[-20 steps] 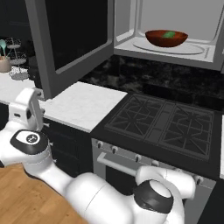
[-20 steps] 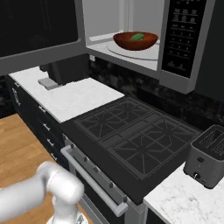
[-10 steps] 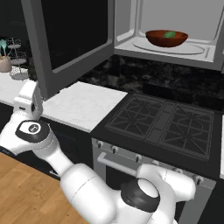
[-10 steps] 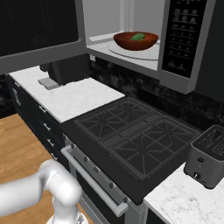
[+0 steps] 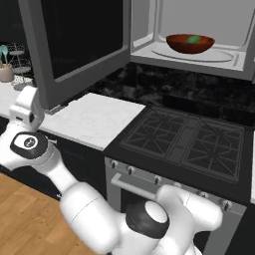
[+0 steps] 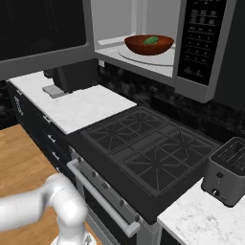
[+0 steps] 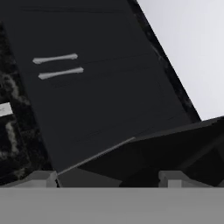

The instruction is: Pick the broccoli from the sink and place it in the bowl. Then pick the bowl and place it in the microwave. Then close the microwave door and press the start button.

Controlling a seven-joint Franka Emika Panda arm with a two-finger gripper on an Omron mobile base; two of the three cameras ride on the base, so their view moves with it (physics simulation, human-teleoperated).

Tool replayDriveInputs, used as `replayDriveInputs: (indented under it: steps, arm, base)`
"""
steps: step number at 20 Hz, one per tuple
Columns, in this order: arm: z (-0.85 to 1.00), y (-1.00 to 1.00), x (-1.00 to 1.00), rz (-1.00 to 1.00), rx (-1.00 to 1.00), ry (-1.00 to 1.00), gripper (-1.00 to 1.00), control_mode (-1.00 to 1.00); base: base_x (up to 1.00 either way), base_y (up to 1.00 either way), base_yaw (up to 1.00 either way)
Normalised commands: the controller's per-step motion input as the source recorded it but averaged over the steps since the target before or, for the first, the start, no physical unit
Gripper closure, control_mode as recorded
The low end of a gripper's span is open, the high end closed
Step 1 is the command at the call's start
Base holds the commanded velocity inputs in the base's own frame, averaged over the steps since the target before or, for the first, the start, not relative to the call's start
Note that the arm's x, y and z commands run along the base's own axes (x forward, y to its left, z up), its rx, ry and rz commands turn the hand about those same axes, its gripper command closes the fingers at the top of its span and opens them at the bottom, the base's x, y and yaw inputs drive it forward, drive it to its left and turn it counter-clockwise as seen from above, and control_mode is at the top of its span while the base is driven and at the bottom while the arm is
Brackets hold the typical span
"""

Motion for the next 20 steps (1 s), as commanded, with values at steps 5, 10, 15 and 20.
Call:
replayDriveInputs:
  steps: [5, 10, 15, 20]
  arm:
    - [0.61, -0.74, -0.01, -0.04, 0.09, -0.22, -1.0, -1.0]
    - [0.5, -0.99, -0.24, -0.06, 0.24, -0.17, -1.0, -1.0]
    - [0.21, -0.99, -0.54, -0.14, 0.44, -0.13, -1.0, -1.0]
    - [0.55, -1.0, -0.06, -0.06, 0.41, 0.0, -1.0, -1.0]
  base:
    - [0.0, 0.0, 0.0]
    - [0.0, 0.0, 0.0]
    - [0.0, 0.0, 0.0]
    - [0.0, 0.0, 0.0]
